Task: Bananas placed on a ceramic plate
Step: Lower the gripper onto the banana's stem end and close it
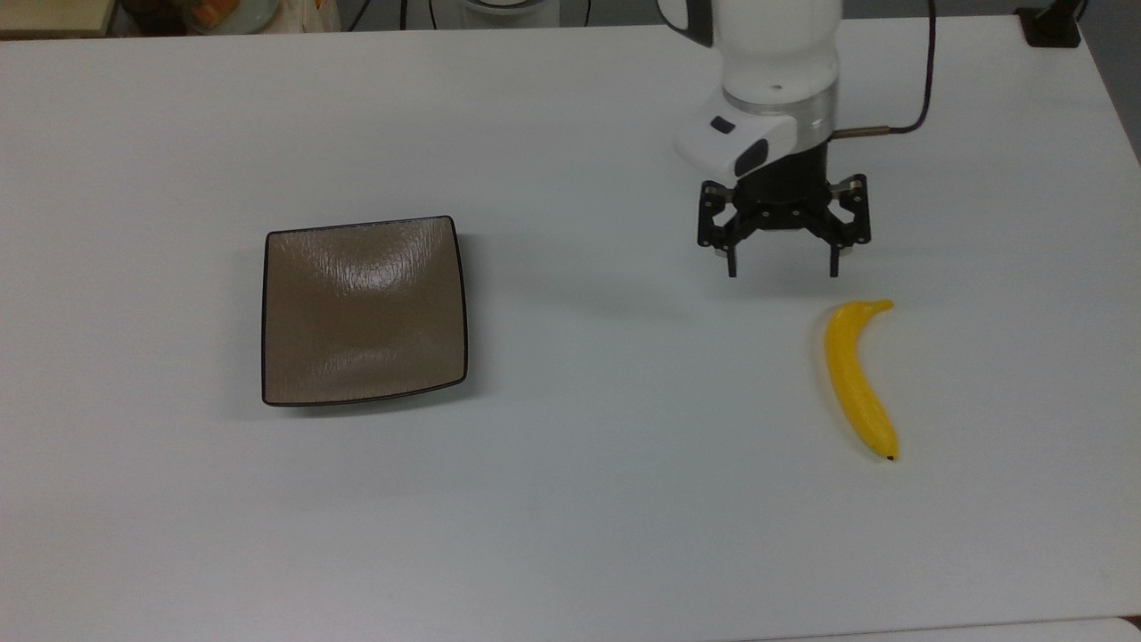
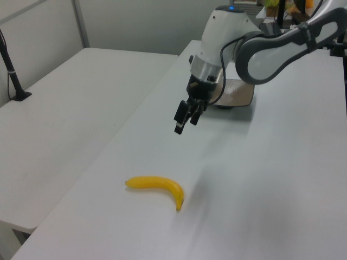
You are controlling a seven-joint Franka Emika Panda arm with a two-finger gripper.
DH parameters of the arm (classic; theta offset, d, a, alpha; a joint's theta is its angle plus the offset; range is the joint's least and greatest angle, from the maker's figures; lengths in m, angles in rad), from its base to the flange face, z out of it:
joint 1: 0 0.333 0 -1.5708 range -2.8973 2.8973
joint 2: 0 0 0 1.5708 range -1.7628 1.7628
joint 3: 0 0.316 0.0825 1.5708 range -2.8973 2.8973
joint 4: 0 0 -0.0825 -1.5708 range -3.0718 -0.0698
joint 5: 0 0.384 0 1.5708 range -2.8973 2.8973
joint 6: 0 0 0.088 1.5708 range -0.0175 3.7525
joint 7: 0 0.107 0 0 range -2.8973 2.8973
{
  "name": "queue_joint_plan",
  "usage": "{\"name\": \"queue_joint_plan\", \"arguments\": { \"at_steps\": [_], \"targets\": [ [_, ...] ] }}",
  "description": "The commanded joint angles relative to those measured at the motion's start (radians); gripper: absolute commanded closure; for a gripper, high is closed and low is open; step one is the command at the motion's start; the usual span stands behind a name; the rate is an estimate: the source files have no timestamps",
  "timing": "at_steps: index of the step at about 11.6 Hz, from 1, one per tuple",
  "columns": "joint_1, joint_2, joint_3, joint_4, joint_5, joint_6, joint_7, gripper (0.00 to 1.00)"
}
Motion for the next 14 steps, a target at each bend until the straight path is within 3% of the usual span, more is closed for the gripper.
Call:
{"name": "queue_joint_plan", "arguments": {
  "at_steps": [1, 5, 9, 11, 12, 13, 14],
  "targets": [
    [0.032, 0.110, 0.008, 0.095, -0.121, 0.061, 0.129, 0.00],
    [0.084, 0.227, 0.009, 0.152, -0.168, 0.154, 0.217, 0.00],
    [0.132, 0.313, 0.011, 0.170, -0.381, 0.209, 0.399, 0.00],
    [0.149, 0.354, 0.011, 0.192, -0.429, 0.227, 0.430, 0.00],
    [0.150, 0.362, 0.011, 0.195, -0.441, 0.227, 0.434, 0.12],
    [0.152, 0.364, 0.011, 0.196, -0.454, 0.227, 0.435, 0.39],
    [0.152, 0.364, 0.011, 0.195, -0.458, 0.227, 0.438, 0.74]
  ]
}}
